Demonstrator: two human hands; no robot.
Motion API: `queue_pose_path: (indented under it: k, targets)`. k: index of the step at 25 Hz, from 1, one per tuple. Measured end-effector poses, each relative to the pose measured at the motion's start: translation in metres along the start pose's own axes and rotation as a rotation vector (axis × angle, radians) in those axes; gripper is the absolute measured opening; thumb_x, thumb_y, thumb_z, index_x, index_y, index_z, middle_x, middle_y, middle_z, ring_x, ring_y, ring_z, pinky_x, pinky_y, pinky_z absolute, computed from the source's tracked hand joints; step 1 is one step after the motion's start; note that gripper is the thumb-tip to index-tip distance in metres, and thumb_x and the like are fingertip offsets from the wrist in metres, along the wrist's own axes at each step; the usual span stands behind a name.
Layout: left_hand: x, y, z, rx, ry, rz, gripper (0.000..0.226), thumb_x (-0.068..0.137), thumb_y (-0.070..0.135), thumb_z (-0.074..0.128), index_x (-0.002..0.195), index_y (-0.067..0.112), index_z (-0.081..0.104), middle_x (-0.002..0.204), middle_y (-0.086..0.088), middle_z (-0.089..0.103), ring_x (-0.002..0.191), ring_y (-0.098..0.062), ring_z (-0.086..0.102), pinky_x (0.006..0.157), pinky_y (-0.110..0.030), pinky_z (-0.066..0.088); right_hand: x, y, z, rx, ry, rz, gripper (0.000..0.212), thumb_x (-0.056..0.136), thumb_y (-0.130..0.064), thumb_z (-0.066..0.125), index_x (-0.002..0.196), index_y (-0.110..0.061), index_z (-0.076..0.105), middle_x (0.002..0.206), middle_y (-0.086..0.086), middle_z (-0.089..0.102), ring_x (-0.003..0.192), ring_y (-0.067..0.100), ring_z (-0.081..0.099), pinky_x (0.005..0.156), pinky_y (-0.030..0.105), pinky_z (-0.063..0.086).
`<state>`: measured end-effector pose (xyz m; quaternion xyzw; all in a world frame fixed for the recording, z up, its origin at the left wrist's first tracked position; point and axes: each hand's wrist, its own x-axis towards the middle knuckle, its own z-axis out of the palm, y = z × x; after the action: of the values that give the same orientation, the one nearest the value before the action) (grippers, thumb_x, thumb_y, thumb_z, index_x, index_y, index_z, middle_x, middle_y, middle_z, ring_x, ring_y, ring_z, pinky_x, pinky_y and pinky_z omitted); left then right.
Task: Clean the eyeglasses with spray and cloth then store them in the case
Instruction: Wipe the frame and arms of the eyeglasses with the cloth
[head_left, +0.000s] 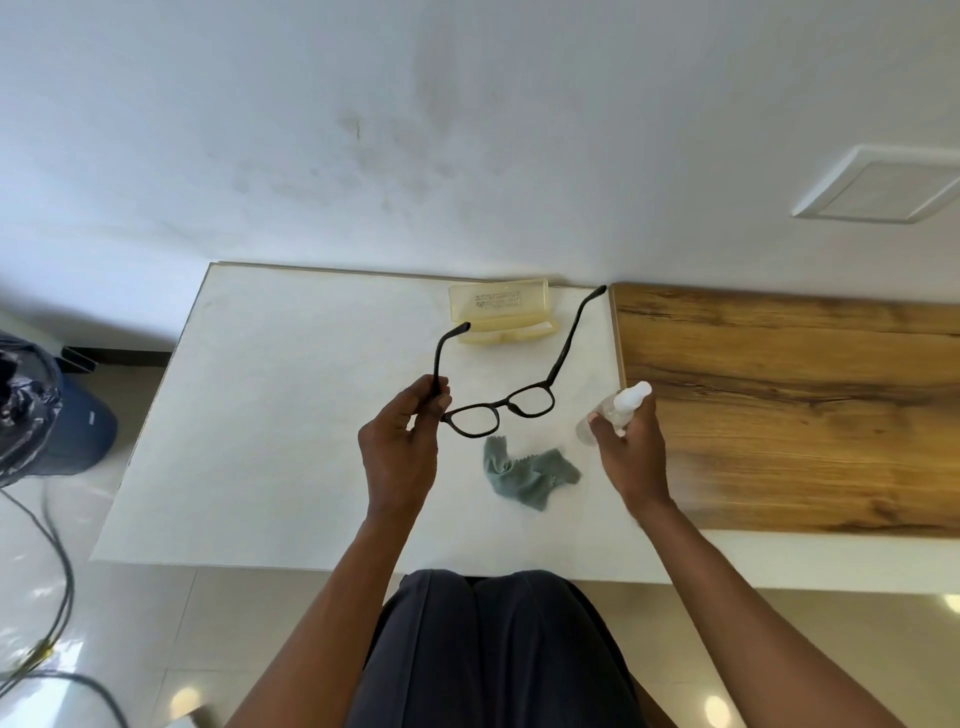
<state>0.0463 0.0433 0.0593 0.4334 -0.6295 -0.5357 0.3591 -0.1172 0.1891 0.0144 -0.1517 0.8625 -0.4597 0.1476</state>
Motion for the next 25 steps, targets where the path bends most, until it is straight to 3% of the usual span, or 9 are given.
queue_pose_path:
  k: [2, 6, 8, 10, 14, 18, 20, 22, 25]
  targets:
    - [-0.001, 0.000, 0.001, -0.010, 0.009, 0.007, 0.020, 0.083, 0.001, 0.065, 0.101, 0.007, 0.069, 0.089, 0.007, 0.069, 0.080, 0.011, 0.062, 0.076, -0.008, 0.049, -0.018, -0.013, -0.002, 0.153, -0.067, -0.038, 0.033, 0.085, -0.002, 0.057, 0.114, -0.010, 0.043, 0.104, 0.014, 0.053, 0.091, 0.027, 0.054, 0.069, 0.008, 0.043]
    - [-0.004, 0.003, 0.002, -0.049, 0.046, 0.001, 0.025, 0.082, 0.000, 0.066, 0.102, 0.016, 0.068, 0.090, 0.009, 0.069, 0.080, 0.010, 0.063, 0.079, -0.010, 0.049, -0.046, -0.040, -0.004, 0.497, -0.329, 0.013, 0.035, 0.084, -0.001, 0.055, 0.100, -0.030, 0.044, 0.082, 0.004, 0.055, 0.077, 0.022, 0.057, 0.073, 0.037, 0.051]
    - [-0.003, 0.005, 0.002, -0.050, 0.049, 0.011, 0.028, 0.082, 0.001, 0.066, 0.101, 0.021, 0.067, 0.089, 0.007, 0.069, 0.080, 0.009, 0.064, 0.080, -0.011, 0.050, -0.050, -0.051, -0.002, 0.494, -0.365, 0.007, 0.035, 0.076, -0.006, 0.058, 0.096, -0.031, 0.044, 0.077, 0.006, 0.053, 0.069, 0.021, 0.055, 0.068, 0.044, 0.050]
    - [-0.003, 0.007, 0.002, -0.049, 0.048, 0.021, 0.029, 0.082, 0.001, 0.066, 0.102, 0.021, 0.066, 0.089, 0.009, 0.069, 0.080, 0.008, 0.064, 0.080, -0.012, 0.050, -0.053, -0.060, 0.002, 0.482, -0.378, 0.000, 0.040, 0.071, -0.009, 0.057, 0.098, -0.034, 0.043, 0.077, 0.008, 0.051, 0.058, 0.019, 0.053, 0.060, 0.038, 0.049]
    - [-0.002, 0.008, 0.003, -0.029, 0.036, 0.074, 0.023, 0.082, 0.000, 0.065, 0.104, 0.008, 0.069, 0.093, 0.008, 0.068, 0.082, 0.009, 0.064, 0.080, -0.011, 0.049, -0.058, -0.066, 0.007, 0.462, -0.403, -0.056, 0.066, 0.081, 0.002, 0.058, 0.116, -0.048, 0.035, 0.079, 0.012, 0.051, 0.048, 0.016, 0.050, 0.050, 0.032, 0.048]
    - [-0.002, 0.008, 0.004, 0.017, 0.010, 0.161, 0.021, 0.081, -0.001, 0.066, 0.102, 0.001, 0.068, 0.096, 0.005, 0.067, 0.083, 0.014, 0.062, 0.078, -0.004, 0.045, -0.060, -0.068, 0.007, 0.248, -0.363, -0.113, 0.072, 0.083, -0.003, 0.056, 0.113, -0.065, 0.034, 0.077, 0.008, 0.056, 0.046, 0.016, 0.052, 0.044, 0.032, 0.050]
    - [-0.002, 0.008, 0.004, 0.017, -0.006, 0.191, 0.021, 0.081, -0.001, 0.066, 0.102, 0.001, 0.069, 0.096, 0.004, 0.068, 0.085, 0.012, 0.062, 0.079, -0.005, 0.046, -0.060, -0.068, 0.007, 0.062, -0.377, -0.181, 0.064, 0.083, -0.008, 0.054, 0.117, -0.059, 0.034, 0.069, -0.003, 0.054, 0.047, 0.013, 0.051, 0.044, 0.027, 0.046]
    - [-0.003, 0.008, 0.005, 0.026, -0.020, 0.234, 0.022, 0.080, -0.001, 0.066, 0.102, 0.000, 0.069, 0.096, 0.004, 0.067, 0.087, 0.008, 0.063, 0.080, -0.007, 0.047, -0.062, -0.069, 0.010, -0.132, -0.377, -0.290, 0.057, 0.082, -0.012, 0.053, 0.126, -0.043, 0.033, 0.063, -0.008, 0.049, 0.049, 0.005, 0.045, 0.046, 0.018, 0.035]
    - [-0.004, 0.010, 0.007, 0.065, -0.039, 0.325, 0.021, 0.080, 0.000, 0.066, 0.101, -0.002, 0.068, 0.097, 0.003, 0.067, 0.090, 0.000, 0.063, 0.082, -0.009, 0.048, -0.067, -0.074, 0.016, -0.298, -0.348, -0.388, 0.055, 0.083, -0.015, 0.053, 0.132, -0.028, 0.032, 0.079, 0.007, 0.060, 0.062, 0.016, 0.053, 0.054, 0.021, 0.035]
